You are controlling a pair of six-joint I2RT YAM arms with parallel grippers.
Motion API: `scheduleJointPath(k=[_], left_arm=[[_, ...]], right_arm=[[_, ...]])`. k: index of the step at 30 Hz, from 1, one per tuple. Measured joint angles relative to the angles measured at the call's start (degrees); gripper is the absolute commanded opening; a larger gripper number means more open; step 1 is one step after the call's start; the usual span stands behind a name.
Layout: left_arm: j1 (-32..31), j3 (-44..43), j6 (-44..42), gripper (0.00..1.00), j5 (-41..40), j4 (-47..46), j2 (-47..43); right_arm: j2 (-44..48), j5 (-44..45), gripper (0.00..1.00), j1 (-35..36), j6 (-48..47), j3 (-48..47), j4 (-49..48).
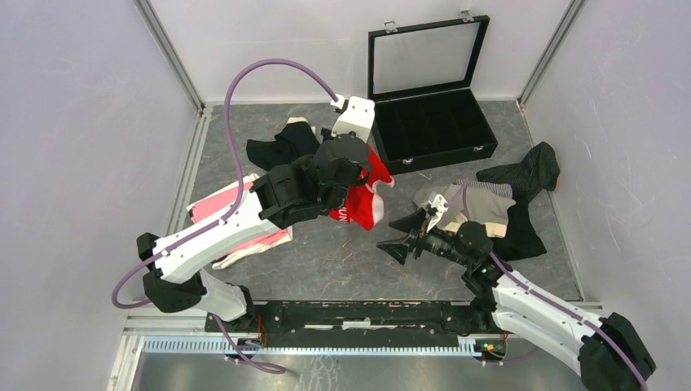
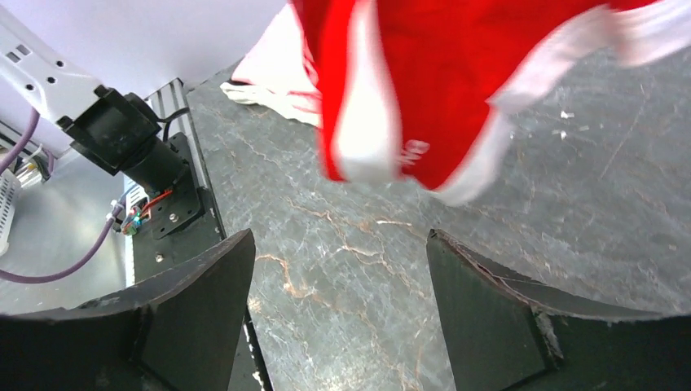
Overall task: Roll the underwear
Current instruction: Flatten out the underwear at the center of the board.
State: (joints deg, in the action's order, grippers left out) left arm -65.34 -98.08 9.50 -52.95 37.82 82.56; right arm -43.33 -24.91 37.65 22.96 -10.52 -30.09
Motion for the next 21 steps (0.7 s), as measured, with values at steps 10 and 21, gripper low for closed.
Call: scheduleJointPath(k=[10,21], left_arm=[[0.0,0.0,0.0,0.02,-0.7,0.4,0.0],[0.0,0.0,-1.0,0.02,-0.5,0.7,-2.4]], right_arm=[[-2.4,2.3,0.82,2.0,-11.0,-3.8,2.0],[-2.9,0.2,0.84,2.0,-27.5,-10.3,12.2]])
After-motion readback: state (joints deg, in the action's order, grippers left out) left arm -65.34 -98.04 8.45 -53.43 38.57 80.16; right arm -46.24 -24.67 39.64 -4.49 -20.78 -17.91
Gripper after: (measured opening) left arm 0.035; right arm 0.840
